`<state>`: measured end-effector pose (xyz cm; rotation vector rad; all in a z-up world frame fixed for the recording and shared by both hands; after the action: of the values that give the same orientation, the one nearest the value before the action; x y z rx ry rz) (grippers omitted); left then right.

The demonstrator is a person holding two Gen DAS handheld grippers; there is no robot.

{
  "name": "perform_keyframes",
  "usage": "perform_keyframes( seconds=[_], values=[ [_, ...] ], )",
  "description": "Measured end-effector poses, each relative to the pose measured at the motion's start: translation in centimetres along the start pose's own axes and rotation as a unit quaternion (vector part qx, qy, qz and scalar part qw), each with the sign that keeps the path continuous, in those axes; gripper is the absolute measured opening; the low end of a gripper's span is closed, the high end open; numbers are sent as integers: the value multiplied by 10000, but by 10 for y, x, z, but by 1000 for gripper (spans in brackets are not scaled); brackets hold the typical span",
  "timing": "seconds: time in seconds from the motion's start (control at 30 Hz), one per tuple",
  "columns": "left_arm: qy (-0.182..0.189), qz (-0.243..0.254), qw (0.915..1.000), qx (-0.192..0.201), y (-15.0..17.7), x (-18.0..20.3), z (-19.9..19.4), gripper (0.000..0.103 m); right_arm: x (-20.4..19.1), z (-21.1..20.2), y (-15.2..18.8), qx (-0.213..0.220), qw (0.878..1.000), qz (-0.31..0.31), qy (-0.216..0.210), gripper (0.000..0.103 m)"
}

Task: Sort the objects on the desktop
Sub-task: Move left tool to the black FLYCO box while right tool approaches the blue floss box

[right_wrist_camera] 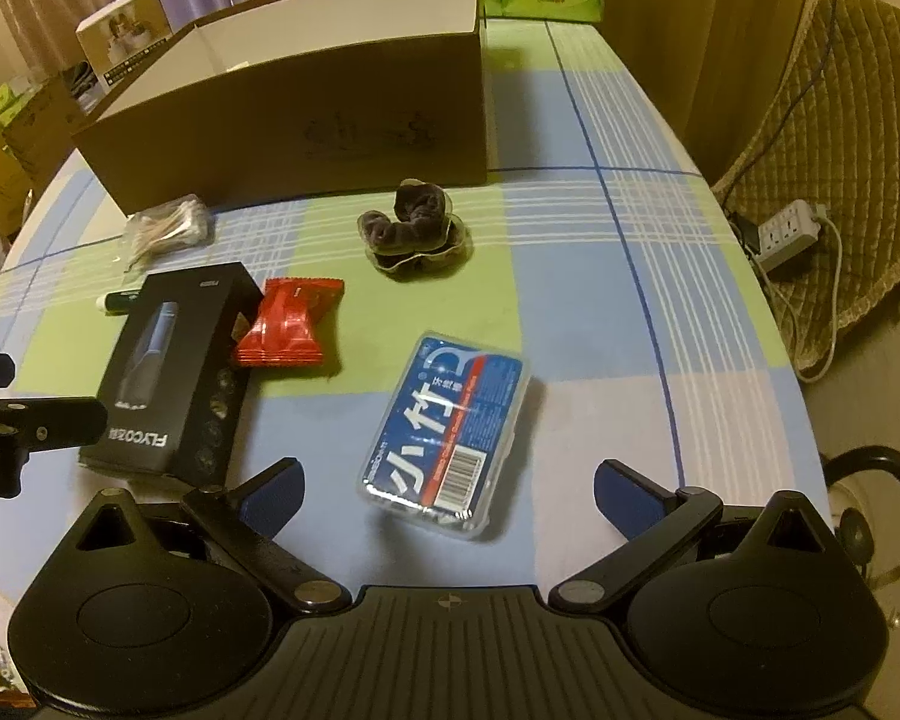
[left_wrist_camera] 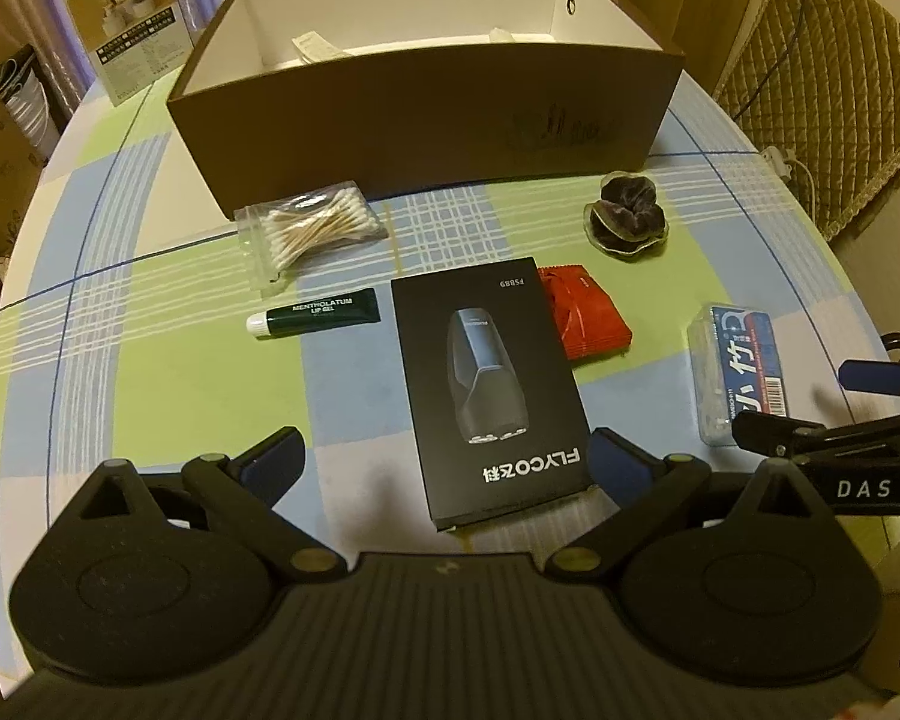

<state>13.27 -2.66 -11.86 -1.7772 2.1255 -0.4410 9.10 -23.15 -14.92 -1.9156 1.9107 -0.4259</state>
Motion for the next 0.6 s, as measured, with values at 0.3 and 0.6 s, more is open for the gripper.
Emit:
perform_keyframes(
  seconds=[0.3, 0.6],
  values=[
    [69, 130, 9998, -133, -8, 5, 20, 99, -1, 25, -6, -119, 9998, 35, 147, 93],
    [147, 344, 9989, -269, -15, 18, 43, 99, 13, 36, -3, -197, 9998, 55, 78, 58]
  ],
)
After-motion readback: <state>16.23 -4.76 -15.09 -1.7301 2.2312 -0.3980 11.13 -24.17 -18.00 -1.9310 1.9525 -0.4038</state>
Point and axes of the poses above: each gripper's, at about its wrist camera, not at the fingertips, and z roughly the way its jaws point, x to its right, y to its underside, the point moved 3 cm from there along z, roughly the way its jaws point
